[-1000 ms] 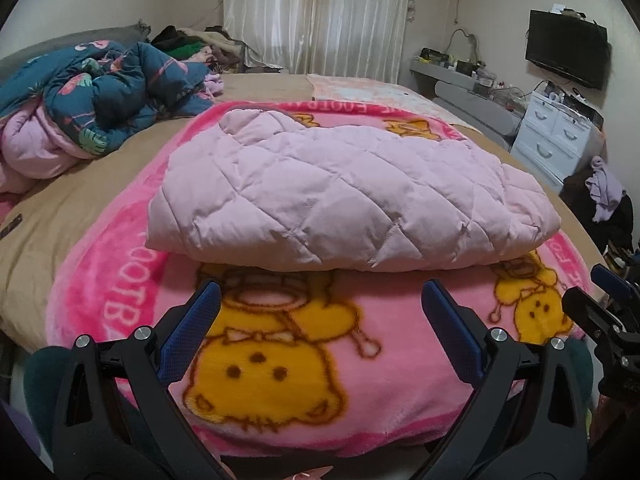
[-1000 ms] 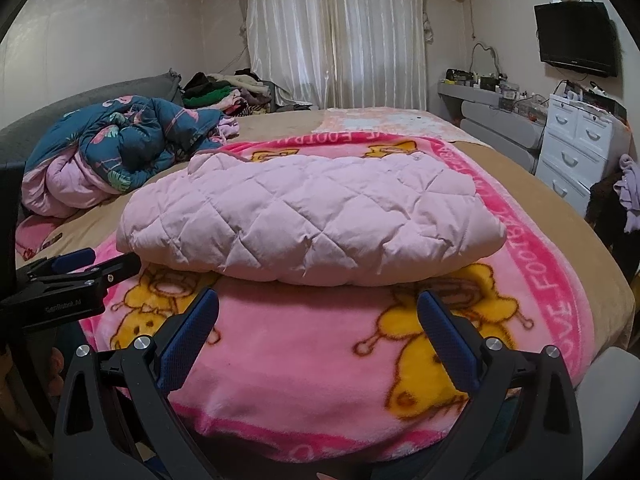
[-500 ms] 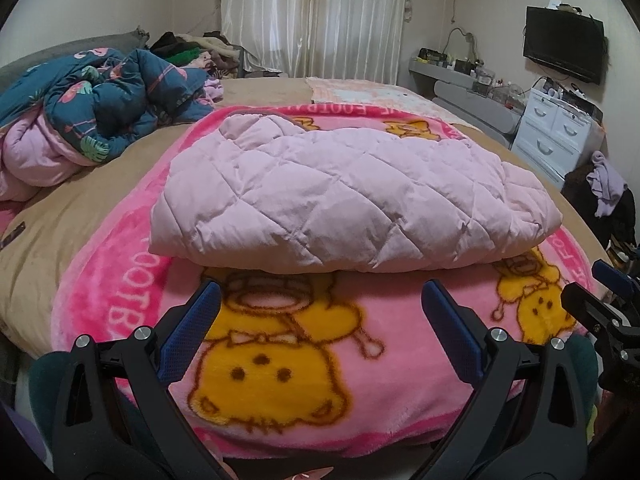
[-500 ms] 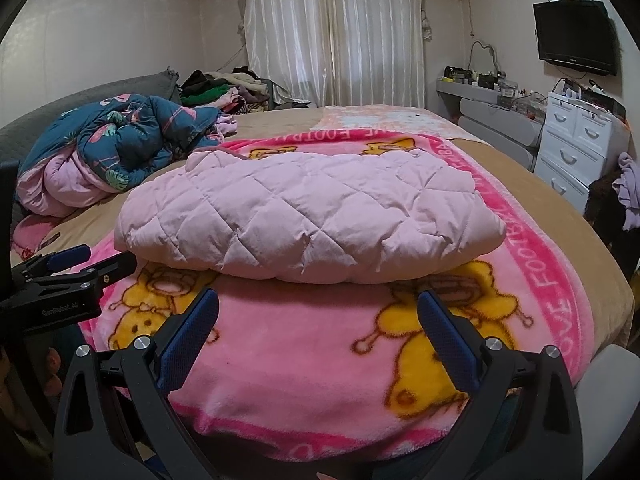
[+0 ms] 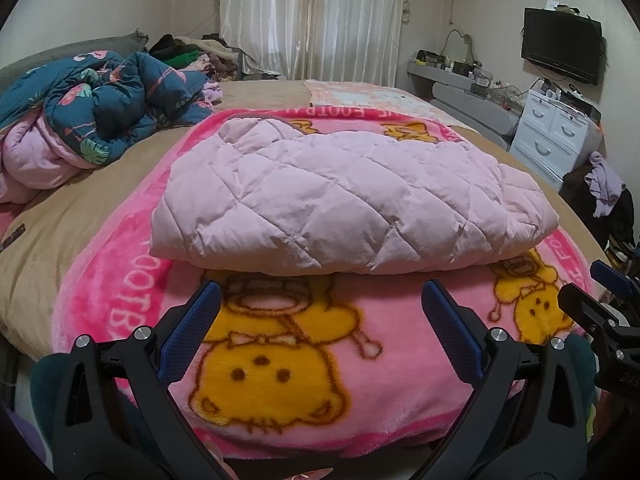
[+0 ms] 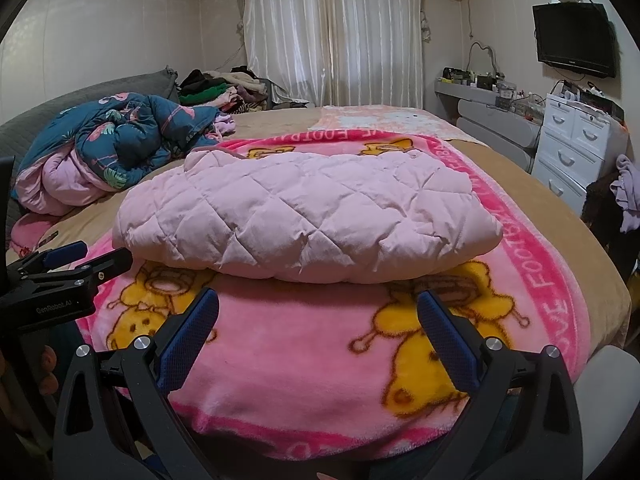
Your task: Fold large clothes
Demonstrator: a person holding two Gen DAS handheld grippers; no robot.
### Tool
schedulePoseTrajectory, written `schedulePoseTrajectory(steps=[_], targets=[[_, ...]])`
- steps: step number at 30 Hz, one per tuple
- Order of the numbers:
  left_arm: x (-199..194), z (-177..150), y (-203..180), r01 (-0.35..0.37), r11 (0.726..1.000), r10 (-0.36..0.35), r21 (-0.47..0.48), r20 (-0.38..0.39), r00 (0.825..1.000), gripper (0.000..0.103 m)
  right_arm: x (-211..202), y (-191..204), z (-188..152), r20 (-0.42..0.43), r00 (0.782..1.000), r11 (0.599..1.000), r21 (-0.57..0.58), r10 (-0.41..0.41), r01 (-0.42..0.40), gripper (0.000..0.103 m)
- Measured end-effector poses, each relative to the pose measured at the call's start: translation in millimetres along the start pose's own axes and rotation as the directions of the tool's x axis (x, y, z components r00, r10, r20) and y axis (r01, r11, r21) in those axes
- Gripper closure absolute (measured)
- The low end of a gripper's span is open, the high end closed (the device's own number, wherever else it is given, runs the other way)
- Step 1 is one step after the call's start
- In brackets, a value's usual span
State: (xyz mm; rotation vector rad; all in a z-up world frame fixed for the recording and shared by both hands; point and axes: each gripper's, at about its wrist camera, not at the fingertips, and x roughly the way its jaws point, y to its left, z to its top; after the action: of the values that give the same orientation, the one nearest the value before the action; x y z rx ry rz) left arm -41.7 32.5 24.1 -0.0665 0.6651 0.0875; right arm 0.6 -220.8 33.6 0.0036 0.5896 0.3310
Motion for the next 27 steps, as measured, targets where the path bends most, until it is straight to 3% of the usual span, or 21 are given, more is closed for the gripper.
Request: schedulePoseTrajectory(steps=[27], targets=[[-2.0,0.3,1.1,-0.004,1.000,0.004,-0.001,0.002,1.000,0.009,-0.4,-0.1,0.4,0.000,1.000,1.000,0.000,-0.005,0.005,0.004]])
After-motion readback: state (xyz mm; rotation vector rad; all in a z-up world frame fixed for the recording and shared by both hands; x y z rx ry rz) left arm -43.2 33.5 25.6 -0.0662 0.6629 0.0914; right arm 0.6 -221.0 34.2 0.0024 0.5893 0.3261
